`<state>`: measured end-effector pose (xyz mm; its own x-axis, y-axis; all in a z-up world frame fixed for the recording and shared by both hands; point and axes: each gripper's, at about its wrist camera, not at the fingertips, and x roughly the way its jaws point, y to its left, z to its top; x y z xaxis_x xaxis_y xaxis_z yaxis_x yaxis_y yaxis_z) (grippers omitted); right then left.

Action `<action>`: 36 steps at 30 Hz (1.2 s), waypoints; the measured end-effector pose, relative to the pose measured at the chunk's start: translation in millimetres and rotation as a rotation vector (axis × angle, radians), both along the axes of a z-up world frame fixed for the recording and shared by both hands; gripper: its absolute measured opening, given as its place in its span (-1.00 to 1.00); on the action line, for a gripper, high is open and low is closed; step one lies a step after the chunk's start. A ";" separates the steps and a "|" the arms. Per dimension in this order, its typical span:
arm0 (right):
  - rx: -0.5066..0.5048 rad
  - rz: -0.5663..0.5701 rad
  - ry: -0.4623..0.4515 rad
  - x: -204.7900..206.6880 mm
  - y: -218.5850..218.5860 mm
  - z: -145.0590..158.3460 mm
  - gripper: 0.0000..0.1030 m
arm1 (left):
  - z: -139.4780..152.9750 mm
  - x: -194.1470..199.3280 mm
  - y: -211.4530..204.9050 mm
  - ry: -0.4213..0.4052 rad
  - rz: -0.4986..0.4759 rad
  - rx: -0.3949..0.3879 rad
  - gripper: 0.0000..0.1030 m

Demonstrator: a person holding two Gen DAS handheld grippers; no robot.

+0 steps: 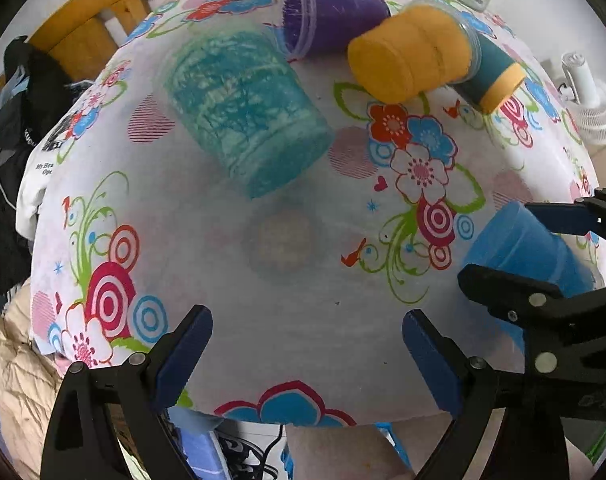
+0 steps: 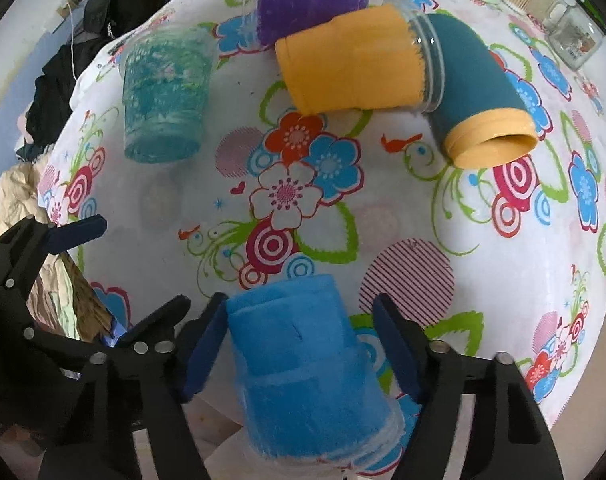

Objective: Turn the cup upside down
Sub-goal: 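Close the right gripper on the blue cup while the left gripper releases it, then turn the blue cup mouth-down with the right gripper and lower it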

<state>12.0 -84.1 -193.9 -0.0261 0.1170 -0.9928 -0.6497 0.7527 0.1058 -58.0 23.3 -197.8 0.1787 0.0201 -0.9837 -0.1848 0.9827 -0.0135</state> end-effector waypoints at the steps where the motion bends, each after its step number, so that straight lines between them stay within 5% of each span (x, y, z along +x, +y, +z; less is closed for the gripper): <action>1: -0.008 0.001 0.002 -0.1 0.5 -2.0 0.28 | -1.5 0.6 -0.9 0.002 -0.007 -0.005 0.89; 3: -0.015 0.002 0.007 -0.4 0.7 -4.5 0.13 | -2.7 0.7 -2.3 0.003 -0.018 -0.009 0.89; 15: 0.021 -0.102 -0.076 8.2 0.1 36.9 0.11 | 29.0 27.2 2.7 -0.006 -0.089 -0.044 0.89; 36: 0.186 -0.441 -0.448 3.6 -31.3 157.5 0.11 | 129.2 72.5 2.9 -0.173 -0.397 -0.046 0.89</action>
